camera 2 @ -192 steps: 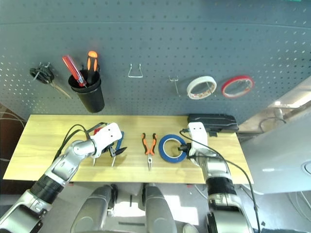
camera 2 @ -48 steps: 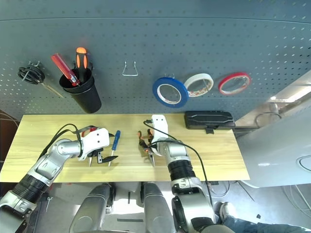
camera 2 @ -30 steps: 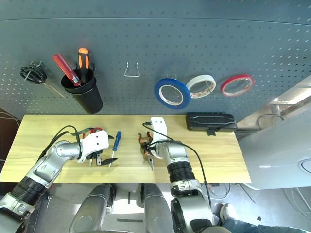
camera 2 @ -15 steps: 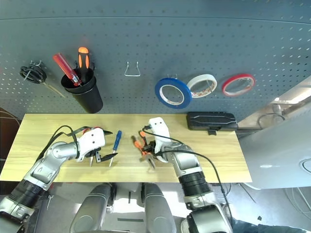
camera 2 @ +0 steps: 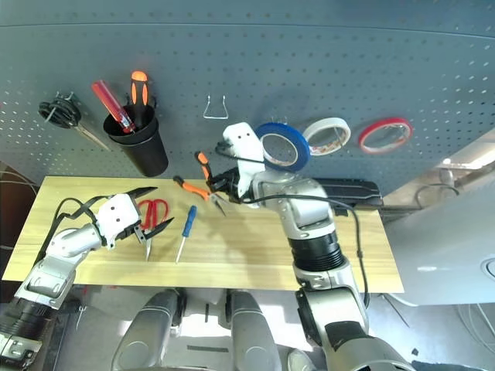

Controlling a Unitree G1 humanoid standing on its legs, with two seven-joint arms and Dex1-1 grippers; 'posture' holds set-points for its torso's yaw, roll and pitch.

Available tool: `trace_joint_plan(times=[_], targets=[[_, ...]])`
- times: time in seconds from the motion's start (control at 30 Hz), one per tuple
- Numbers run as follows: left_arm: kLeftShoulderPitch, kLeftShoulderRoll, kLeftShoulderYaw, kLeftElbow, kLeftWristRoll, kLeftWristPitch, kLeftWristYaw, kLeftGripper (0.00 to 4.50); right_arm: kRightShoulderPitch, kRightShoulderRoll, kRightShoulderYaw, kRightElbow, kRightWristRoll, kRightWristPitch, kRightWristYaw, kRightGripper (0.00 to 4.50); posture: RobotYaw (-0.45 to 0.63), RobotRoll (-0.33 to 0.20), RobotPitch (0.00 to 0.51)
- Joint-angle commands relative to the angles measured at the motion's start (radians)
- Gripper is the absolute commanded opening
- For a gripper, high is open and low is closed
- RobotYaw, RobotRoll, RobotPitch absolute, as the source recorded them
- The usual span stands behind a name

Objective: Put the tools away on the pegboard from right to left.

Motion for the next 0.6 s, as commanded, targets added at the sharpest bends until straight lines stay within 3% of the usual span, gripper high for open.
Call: trace_joint_plan(times=[0.03,0.3,0.4,0.6], targets=[[-0.002,-0.006,-0.017,0.030,0.005,-0.017,-0.006,4.50,0.049,-0.008,-0.011,0.036,-0.004,0.051,-0.039,0.39,0.02,0.000,0.239],[-0.028,-0.011,-0.034,0.053,0.006,-0.023,-0.023,4.50,0.139,-0.013,0.051,0.130,-0.052,0.028,-0.101,0.39,0.02,0.000,0.245],[-0.033,-0.011,-0.038,0.058,0.006,-0.025,-0.027,4.50,0.146,0.004,0.041,0.155,-0.055,0.026,-0.114,0.39,0.02,0.000,0.246],[-0.061,-0.014,-0.045,0.073,0.007,-0.027,-0.042,4.50,0.184,0.027,-0.027,0.400,-0.145,-0.127,-0.240,0.39,0.02,0.000,0.251]])
